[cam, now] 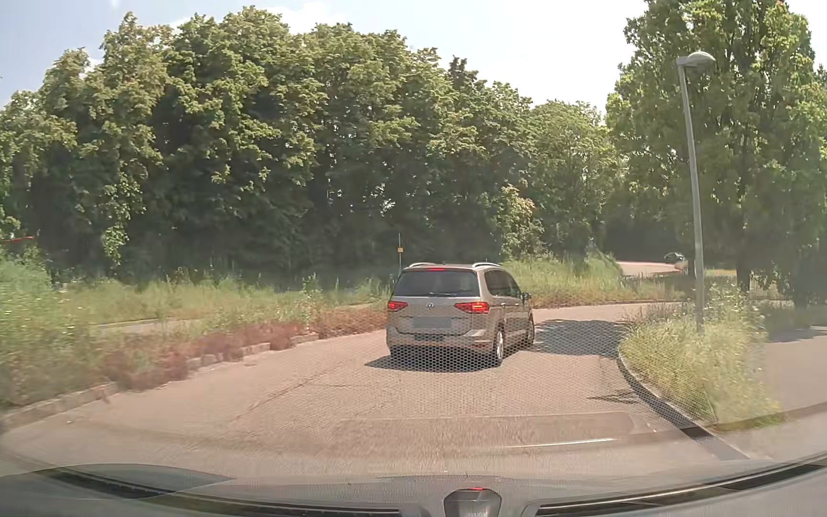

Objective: Follow the waypoints while adhering to traffic rules and regulations

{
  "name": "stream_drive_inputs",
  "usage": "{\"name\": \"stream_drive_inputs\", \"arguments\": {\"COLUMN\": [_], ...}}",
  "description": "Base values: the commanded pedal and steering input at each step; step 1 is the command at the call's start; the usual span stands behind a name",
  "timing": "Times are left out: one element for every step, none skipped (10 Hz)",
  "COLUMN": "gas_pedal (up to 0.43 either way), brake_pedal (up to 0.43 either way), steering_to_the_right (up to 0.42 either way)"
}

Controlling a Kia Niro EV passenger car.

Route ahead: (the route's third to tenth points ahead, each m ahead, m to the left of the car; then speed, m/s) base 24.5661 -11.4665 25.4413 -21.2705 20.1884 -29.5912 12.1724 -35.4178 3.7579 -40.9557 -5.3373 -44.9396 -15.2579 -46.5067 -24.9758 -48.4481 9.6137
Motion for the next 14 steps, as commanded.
{"name": "stream_drive_inputs", "arguments": {"gas_pedal": [0.0,0.0,0.0,0.0,0.0,0.0,0.0,0.0,0.0,0.0,0.0,0.0,0.0,0.0], "brake_pedal": [0.171,0.171,0.171,0.171,0.171,0.171,0.171,0.171,0.171,0.165,0.159,0.152,0.152,0.134], "steering_to_the_right": [0.067,0.075,0.086,0.1,0.109,0.125,0.144,0.154,0.166,0.179,0.192,0.2,0.206,0.213]}}
